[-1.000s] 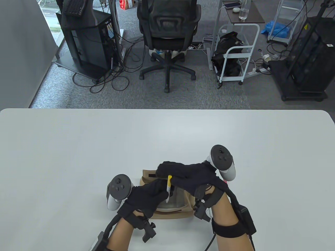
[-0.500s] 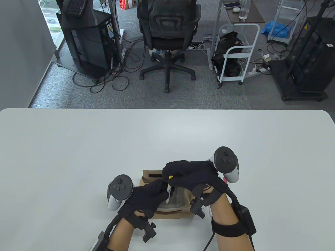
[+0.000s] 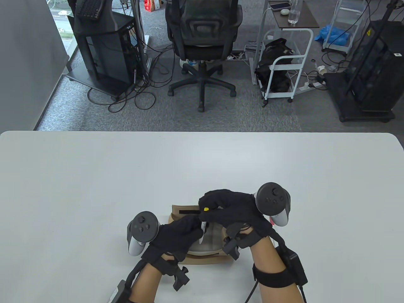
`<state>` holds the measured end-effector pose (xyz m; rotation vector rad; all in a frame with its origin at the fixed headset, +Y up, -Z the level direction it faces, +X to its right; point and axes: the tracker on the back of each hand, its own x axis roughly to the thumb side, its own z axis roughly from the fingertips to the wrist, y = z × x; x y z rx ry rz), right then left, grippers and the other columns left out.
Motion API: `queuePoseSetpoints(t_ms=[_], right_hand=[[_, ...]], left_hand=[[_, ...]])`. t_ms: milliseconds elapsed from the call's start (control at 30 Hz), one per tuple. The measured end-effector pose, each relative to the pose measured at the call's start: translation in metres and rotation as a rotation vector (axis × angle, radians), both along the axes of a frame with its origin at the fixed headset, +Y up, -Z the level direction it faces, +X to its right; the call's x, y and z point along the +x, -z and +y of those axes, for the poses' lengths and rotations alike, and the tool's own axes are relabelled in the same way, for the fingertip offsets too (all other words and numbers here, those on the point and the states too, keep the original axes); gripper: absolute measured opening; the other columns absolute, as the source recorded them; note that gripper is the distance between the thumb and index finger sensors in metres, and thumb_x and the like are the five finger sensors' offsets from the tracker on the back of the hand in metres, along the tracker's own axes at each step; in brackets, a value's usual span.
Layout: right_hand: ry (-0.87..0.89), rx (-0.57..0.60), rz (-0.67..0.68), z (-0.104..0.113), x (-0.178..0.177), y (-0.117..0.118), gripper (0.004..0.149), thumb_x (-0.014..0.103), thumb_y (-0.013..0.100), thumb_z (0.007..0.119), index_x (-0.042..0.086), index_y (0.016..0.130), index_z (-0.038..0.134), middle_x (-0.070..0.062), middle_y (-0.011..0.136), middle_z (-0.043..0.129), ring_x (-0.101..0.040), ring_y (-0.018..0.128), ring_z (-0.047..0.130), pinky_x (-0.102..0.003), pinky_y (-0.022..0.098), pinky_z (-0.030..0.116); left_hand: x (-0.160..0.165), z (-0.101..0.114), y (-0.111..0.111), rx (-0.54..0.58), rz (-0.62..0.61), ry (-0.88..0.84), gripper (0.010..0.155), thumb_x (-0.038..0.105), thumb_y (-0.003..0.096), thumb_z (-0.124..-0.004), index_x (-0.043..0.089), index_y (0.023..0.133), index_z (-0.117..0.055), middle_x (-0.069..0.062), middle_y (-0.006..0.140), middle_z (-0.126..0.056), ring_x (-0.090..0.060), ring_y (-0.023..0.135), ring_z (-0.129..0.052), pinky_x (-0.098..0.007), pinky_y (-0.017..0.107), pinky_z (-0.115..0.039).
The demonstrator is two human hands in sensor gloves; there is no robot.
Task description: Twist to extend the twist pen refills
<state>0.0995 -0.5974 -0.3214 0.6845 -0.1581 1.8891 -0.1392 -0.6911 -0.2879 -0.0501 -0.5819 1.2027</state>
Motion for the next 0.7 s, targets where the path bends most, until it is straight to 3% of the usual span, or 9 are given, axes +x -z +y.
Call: queuePoseSetpoints(t_ms=[267, 467, 700], right_hand=[[-0.324, 0.040, -0.436, 0.010, 0.048, 0.004, 0.050, 0.035, 0.034, 0.101, -0.003, 0.068, 0.098, -0.022, 0.055, 0.107, -0.042, 0.063, 0.094, -0.067, 0.056, 0.071], [-0.626, -0.081, -0.702, -0.015, 0.084, 0.023, 0.050, 0.033, 0.036, 0.099, -0.005, 0.068, 0.097, -0.024, 0.053, 0.106, -0.043, 0.062, 0.094, -0.067, 0.055, 0.071], [-0.890, -0.290, -0.860, -0.060, 0.115, 0.046, 0.050, 0.035, 0.035, 0.101, -0.004, 0.066, 0.098, -0.022, 0.051, 0.107, -0.042, 0.061, 0.095, -0.066, 0.054, 0.072]], left_hand=[[-0.044, 0.012, 0.000, 0.156, 0.286, 0.203, 0.060, 0.038, 0.0450, -0.083, 0.010, 0.097, -0.075, -0.020, 0.096, -0.079, -0.043, 0.083, -0.089, -0.059, 0.060, -0.073], [-0.063, 0.007, 0.004, 0.173, 0.388, 0.356, 0.061, 0.039, 0.0448, -0.083, 0.010, 0.097, -0.075, -0.020, 0.097, -0.078, -0.044, 0.084, -0.088, -0.060, 0.060, -0.072], [-0.063, -0.001, 0.008, 0.149, 0.386, 0.398, 0.062, 0.039, 0.0447, -0.084, 0.010, 0.098, -0.074, -0.021, 0.098, -0.077, -0.044, 0.084, -0.087, -0.060, 0.061, -0.071]])
